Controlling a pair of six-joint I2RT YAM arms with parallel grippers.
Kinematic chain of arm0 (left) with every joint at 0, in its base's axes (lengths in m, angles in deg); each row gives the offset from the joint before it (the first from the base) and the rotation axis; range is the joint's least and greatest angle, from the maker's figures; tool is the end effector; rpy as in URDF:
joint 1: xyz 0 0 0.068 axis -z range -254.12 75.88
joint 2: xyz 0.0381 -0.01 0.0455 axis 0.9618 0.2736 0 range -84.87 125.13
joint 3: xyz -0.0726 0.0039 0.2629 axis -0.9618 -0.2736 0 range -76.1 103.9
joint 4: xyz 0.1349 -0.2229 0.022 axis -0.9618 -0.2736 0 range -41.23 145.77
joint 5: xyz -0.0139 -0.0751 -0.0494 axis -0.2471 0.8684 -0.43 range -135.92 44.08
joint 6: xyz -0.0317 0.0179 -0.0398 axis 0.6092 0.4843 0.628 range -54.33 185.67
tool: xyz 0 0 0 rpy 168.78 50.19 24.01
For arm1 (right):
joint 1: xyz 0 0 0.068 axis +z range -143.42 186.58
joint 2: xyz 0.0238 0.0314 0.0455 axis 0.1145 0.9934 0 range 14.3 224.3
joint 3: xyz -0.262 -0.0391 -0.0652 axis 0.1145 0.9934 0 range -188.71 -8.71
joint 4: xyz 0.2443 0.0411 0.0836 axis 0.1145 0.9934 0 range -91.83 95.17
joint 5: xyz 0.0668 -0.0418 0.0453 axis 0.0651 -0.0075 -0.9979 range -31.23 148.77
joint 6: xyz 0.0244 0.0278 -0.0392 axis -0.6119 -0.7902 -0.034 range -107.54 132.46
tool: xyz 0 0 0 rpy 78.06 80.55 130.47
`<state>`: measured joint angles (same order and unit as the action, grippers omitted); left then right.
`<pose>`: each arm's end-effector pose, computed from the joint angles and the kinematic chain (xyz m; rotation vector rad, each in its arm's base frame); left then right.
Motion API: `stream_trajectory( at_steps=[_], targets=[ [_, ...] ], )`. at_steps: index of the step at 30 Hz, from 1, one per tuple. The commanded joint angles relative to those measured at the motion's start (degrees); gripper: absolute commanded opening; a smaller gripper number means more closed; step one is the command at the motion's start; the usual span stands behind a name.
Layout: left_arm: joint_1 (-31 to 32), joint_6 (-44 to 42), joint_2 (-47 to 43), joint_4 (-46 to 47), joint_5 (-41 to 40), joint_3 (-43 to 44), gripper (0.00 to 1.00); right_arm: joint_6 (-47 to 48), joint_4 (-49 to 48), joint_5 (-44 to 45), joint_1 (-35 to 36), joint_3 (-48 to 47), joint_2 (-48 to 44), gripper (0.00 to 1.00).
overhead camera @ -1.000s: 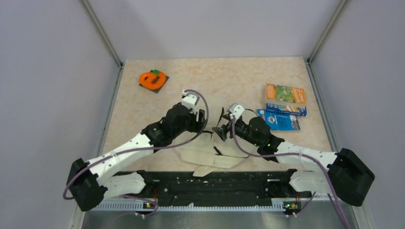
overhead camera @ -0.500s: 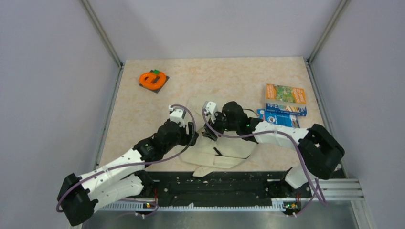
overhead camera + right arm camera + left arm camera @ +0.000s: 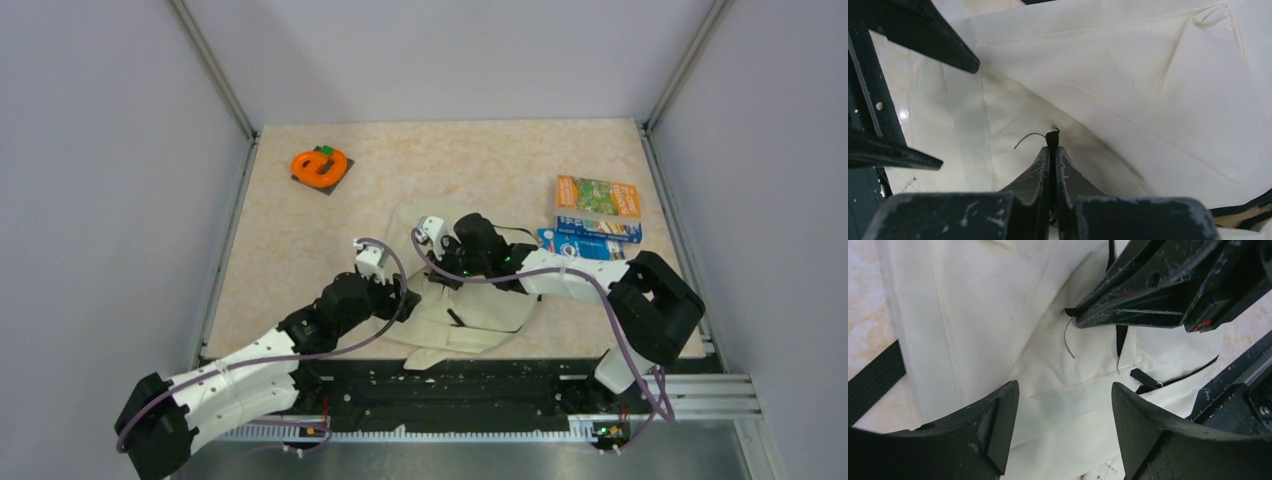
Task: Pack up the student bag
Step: Zip the student bag at the center of the board.
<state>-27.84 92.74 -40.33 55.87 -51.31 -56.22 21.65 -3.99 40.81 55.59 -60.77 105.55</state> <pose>0.1263 -0.1272 0.2055 0.2839 2.0531 -0.7169 0.2145 0.2636 0.2042 -1.2613 1.8982 0.7231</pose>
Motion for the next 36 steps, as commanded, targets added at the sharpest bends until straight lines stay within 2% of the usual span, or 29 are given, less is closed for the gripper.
stream_trajectory(
  at_steps=[1,12,16,21,24,36],
  targets=[
    [2.2,-3.0,3.1,15.6,2.5,-2.1,0.72,-3.9,-5.4,4.4,0.5,-1.1,-1.5,0.00],
    [11.1,-4.7,24.8,35.0,-7.8,0.4,0.70,-11.0,-18.3,19.5,0.5,11.5,-12.5,0.00],
    [13.8,-3.6,29.1,35.6,-14.3,0.2,0.66,-11.9,-24.0,23.3,0.5,14.8,-13.6,0.00],
    [15.4,-0.6,33.0,37.3,-14.8,-0.7,0.44,-11.4,-30.9,29.5,0.5,17.4,-14.3,0.00],
    [16.7,0.7,34.6,36.8,-15.0,-0.8,0.37,-10.6,-33.2,34.7,0.5,17.0,-13.7,0.00],
    [18.8,7.8,37.5,33.4,-17.3,-3.6,0.32,-6.3,-34.7,35.4,-4.7,12.9,-9.3,0.00]
  ],
)
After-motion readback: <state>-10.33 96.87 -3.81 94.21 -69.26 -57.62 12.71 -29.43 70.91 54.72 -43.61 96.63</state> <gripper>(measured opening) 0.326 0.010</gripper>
